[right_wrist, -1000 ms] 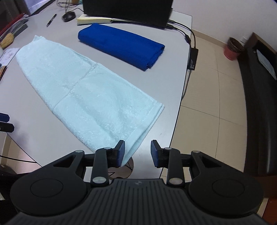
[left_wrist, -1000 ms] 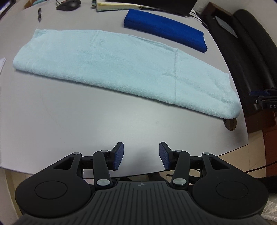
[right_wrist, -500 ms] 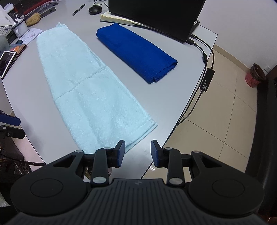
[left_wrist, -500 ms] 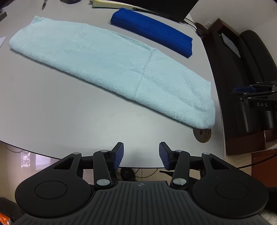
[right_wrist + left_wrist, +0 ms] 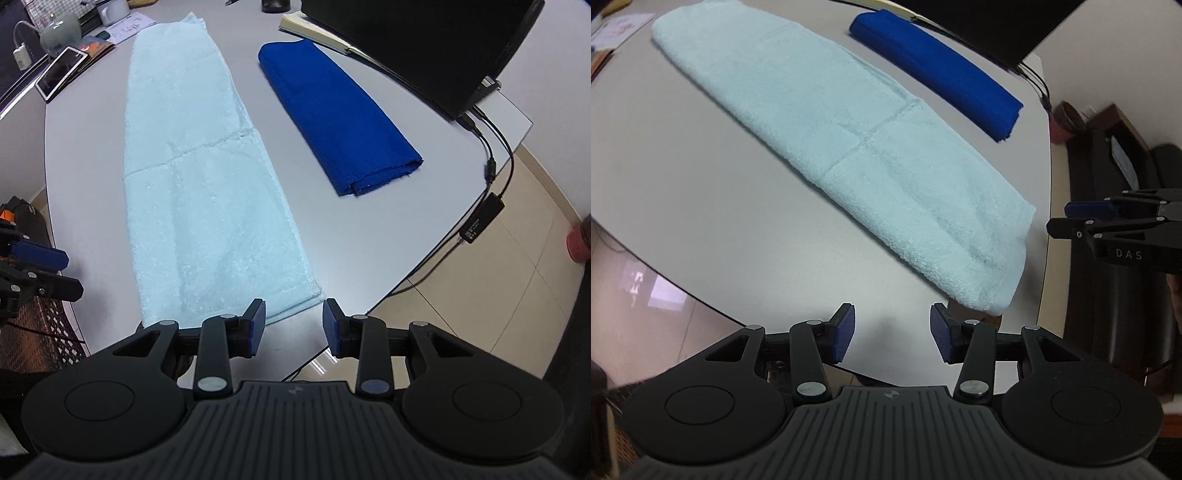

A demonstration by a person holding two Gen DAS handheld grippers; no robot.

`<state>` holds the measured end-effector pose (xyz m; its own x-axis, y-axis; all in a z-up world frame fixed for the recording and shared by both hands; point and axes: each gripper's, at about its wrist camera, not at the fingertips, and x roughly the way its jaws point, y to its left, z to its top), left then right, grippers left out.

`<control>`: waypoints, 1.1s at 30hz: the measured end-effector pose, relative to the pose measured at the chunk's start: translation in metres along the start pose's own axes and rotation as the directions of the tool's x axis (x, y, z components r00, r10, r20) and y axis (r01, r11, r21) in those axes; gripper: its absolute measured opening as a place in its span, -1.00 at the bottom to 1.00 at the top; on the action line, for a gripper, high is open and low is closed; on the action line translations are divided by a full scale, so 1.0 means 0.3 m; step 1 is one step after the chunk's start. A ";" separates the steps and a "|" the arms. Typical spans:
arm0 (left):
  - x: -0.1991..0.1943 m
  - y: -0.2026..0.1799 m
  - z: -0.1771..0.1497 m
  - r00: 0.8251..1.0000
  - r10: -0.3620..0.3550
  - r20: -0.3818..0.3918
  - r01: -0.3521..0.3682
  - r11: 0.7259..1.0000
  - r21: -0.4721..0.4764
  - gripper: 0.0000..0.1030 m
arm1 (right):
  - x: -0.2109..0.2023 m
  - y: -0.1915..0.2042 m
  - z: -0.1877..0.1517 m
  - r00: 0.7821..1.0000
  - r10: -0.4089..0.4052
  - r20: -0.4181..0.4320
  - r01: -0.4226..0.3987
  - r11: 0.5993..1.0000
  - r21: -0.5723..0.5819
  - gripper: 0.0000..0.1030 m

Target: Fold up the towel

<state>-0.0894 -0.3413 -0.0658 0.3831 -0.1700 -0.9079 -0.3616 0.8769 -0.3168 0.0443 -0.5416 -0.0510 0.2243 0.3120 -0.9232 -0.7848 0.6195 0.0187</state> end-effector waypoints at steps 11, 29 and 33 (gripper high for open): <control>0.055 -0.080 -0.091 0.998 0.020 0.056 -0.003 0.957 -0.289 -0.06 | 0.083 -0.043 0.021 0.998 0.068 0.013 -0.066 0.990 -0.122 -0.18; 0.150 -0.110 -0.094 0.993 -0.084 0.082 0.115 0.843 -0.526 -0.13 | 0.139 -0.085 0.032 0.991 0.134 -0.008 -0.134 0.979 -0.153 -0.18; 0.176 -0.104 -0.094 0.992 -0.103 0.076 0.128 0.815 -0.565 -0.17 | 0.139 -0.098 0.036 0.990 0.142 -0.010 -0.142 0.978 -0.151 -0.18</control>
